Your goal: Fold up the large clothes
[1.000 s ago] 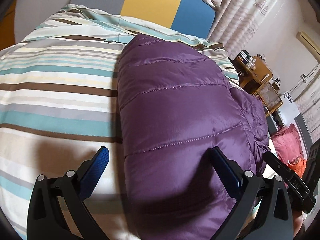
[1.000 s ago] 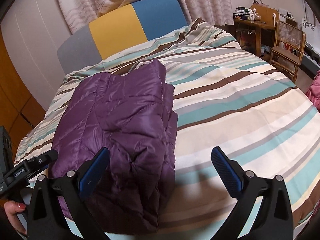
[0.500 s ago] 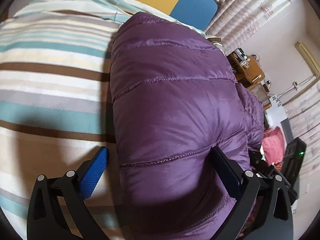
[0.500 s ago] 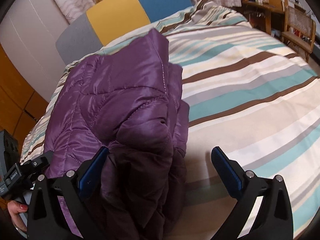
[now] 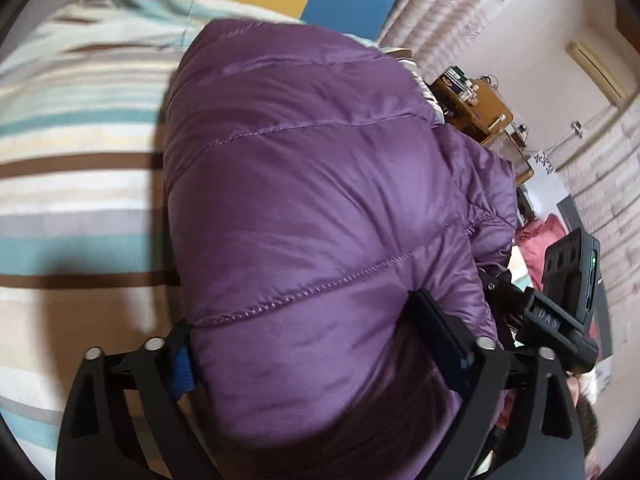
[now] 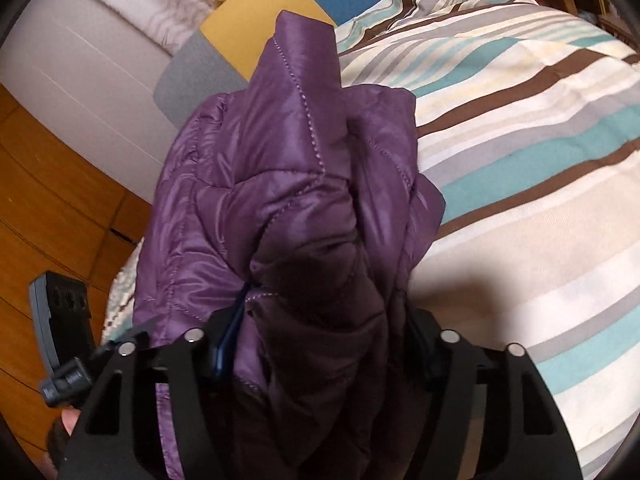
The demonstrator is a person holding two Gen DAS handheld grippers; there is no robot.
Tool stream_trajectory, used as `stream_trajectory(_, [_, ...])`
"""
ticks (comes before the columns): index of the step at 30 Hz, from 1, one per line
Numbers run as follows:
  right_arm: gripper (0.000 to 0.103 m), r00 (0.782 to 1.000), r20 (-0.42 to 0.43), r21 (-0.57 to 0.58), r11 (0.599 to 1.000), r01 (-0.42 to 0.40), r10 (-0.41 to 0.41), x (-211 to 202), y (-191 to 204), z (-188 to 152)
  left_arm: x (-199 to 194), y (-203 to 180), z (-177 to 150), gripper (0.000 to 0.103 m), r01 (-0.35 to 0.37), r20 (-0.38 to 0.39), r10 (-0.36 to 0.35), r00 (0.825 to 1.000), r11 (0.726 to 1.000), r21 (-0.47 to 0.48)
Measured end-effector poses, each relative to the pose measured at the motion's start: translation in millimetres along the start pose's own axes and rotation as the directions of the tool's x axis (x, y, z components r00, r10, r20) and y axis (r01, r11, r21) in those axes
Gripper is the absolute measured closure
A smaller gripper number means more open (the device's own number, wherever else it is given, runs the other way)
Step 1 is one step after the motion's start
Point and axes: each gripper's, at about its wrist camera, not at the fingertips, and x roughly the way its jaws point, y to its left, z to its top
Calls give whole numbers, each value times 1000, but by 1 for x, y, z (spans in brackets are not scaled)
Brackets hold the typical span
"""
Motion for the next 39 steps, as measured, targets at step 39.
stream_trajectory(39, [33,995,-76,-477,875,-88,58,138,192,-46,-124,162,-70,18,-246,307,309,900,942,-228])
